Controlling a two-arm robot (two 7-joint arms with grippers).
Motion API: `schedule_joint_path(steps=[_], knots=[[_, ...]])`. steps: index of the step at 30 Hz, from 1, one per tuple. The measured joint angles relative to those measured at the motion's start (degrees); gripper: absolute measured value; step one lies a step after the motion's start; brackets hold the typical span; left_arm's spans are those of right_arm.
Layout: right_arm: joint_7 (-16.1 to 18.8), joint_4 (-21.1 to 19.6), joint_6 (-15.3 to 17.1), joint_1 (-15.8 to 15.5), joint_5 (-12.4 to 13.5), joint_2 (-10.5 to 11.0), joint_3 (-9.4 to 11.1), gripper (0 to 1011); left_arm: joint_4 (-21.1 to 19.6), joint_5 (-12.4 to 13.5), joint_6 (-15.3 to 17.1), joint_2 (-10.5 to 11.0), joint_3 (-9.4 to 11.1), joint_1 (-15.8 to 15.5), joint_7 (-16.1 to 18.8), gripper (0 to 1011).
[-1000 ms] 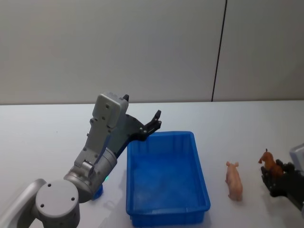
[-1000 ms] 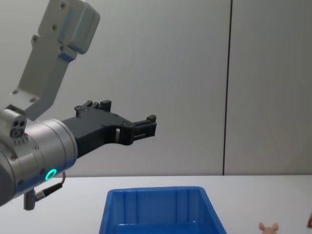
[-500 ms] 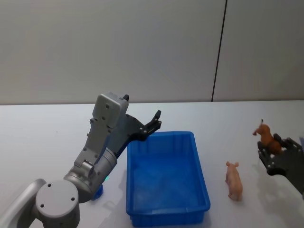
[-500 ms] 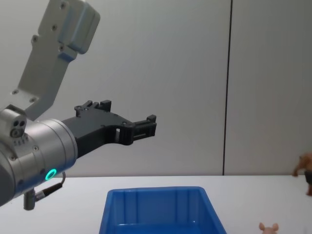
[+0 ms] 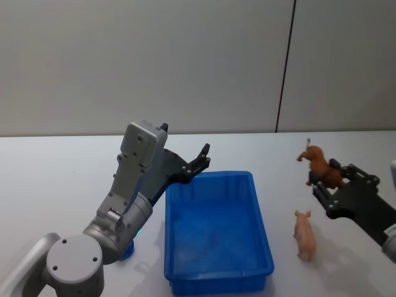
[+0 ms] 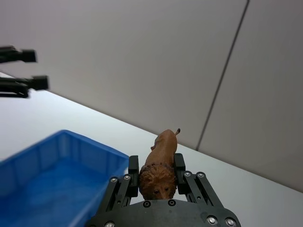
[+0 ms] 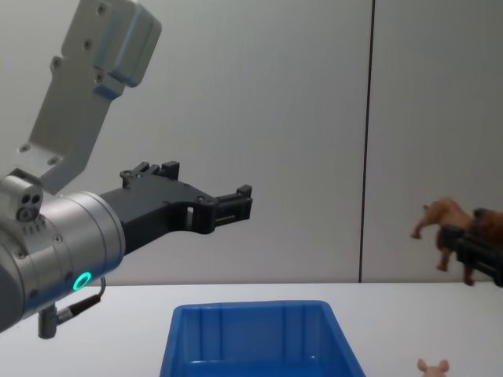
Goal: Pick up the two dolls from the table and place them into the box.
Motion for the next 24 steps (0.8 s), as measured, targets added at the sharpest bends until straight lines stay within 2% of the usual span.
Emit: schedule_joint_path(steps=[9,12,19,24], knots=[[5.70,-1.69,2.24,0.33,3.16,-0.84,-1.13,420,0.00,0.00,0.00,0.00,0.00,0.00,0.00,1004],[8.06,-2.05,4.20,0.67,4.13,-1.59,-1.99,420,0.00,0.00,0.00,0.00,0.00,0.00,0.00,1004],[11.04,-1.93,8.16,1.55,4.51,-3.36,-3.83,420,0.00,0.00,0.00,0.00,0.00,0.00,0.00,1004],[13.04,-0.41,12.03,2.87,3.18,-5.89,-6.15,420,0.00,0.00,0.00,0.00,0.00,0.00,0.00,1004]])
